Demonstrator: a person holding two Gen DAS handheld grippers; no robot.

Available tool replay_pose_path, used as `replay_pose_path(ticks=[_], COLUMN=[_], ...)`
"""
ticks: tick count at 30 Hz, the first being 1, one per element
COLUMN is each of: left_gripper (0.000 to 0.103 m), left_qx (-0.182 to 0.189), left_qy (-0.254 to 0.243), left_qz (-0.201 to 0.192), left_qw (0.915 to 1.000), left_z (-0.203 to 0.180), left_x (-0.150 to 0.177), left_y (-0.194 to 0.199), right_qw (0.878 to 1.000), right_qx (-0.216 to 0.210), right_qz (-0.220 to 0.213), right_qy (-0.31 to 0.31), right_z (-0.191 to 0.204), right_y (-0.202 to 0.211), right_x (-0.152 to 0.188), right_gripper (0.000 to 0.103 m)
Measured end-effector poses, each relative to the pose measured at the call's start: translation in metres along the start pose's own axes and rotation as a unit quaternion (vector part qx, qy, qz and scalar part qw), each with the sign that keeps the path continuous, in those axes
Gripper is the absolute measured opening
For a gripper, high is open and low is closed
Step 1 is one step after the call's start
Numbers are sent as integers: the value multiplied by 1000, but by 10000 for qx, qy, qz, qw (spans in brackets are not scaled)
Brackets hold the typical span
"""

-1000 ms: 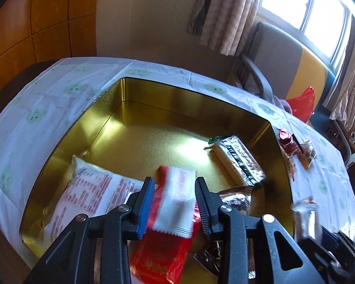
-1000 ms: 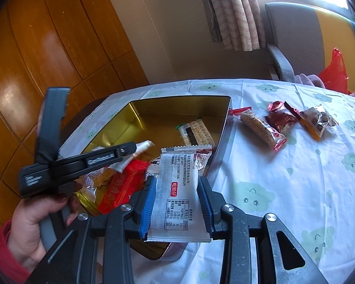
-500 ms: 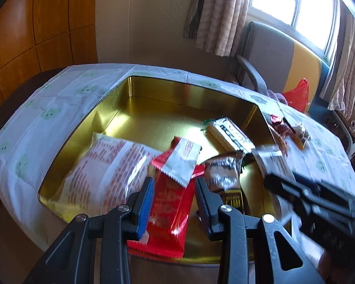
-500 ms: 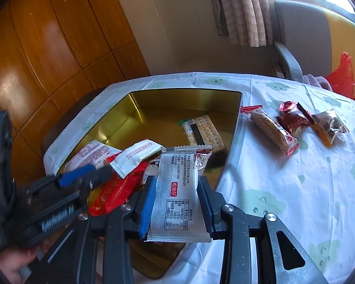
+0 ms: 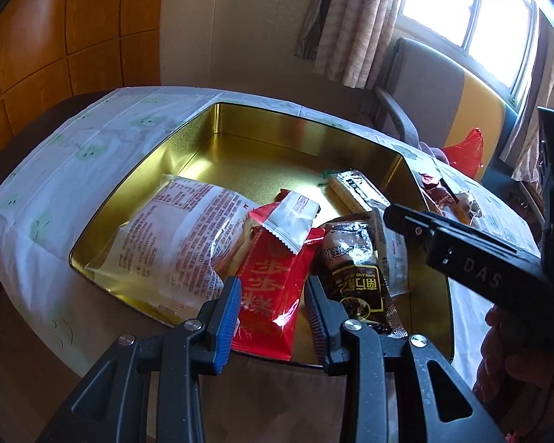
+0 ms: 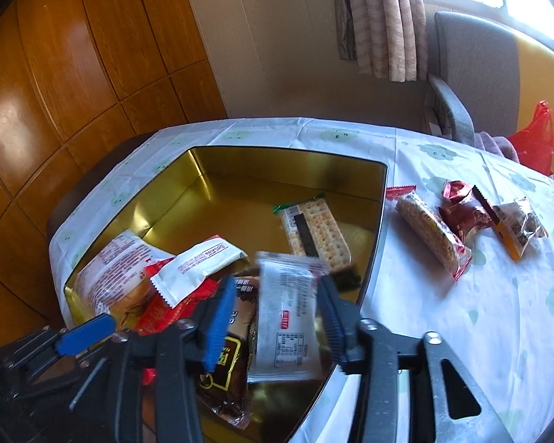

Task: Organize snacks
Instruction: 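Open the left gripper to drop the Rosekiss packet while the right gripper releases its packet, then move the right gripper to the table and grasp the clear orange-edged snack bag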

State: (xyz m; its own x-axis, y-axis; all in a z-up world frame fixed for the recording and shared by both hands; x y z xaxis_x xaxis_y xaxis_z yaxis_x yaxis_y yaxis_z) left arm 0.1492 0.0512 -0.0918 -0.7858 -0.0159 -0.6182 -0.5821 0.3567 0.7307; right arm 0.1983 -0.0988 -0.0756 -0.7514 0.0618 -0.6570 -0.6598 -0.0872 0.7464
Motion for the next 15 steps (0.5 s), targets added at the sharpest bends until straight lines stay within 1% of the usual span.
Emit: replay_pose_path(ticks=[1,2,15], left_gripper=[36,36,36], left_qx=[-4,-11,-181], left_qy=[10,19,-134], left_qz=[16,20,48], left_qw=[10000,10000,9997], left_z=[0,0,-9], left_x=[1,1,3], left_y=[-1,-1,0], right_qw=[10000,10000,9998], right_qx=[8,0,-82], right_qz=[-28,-39,-79], right_qy=[-39,-79,-130], right_z=[-1,-2,-5], right_y=[1,1,10], right_x=[0,0,5], right_gripper=[58,58,58])
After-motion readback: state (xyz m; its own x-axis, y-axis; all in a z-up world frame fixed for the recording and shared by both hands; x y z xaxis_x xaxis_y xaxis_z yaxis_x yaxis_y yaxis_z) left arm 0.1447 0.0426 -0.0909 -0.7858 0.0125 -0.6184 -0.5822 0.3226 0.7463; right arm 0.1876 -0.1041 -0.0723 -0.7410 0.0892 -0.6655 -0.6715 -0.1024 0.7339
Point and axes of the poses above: each gripper's, at about its wrist camera, not at the fingertips, and y roughly against the way its jaws point, z to its left, x to its underside, the point moved 5 cm from there along -y, roughly the way its jaws point, and after that the axes turned 10 degrees about x, right-handed, at the moved point
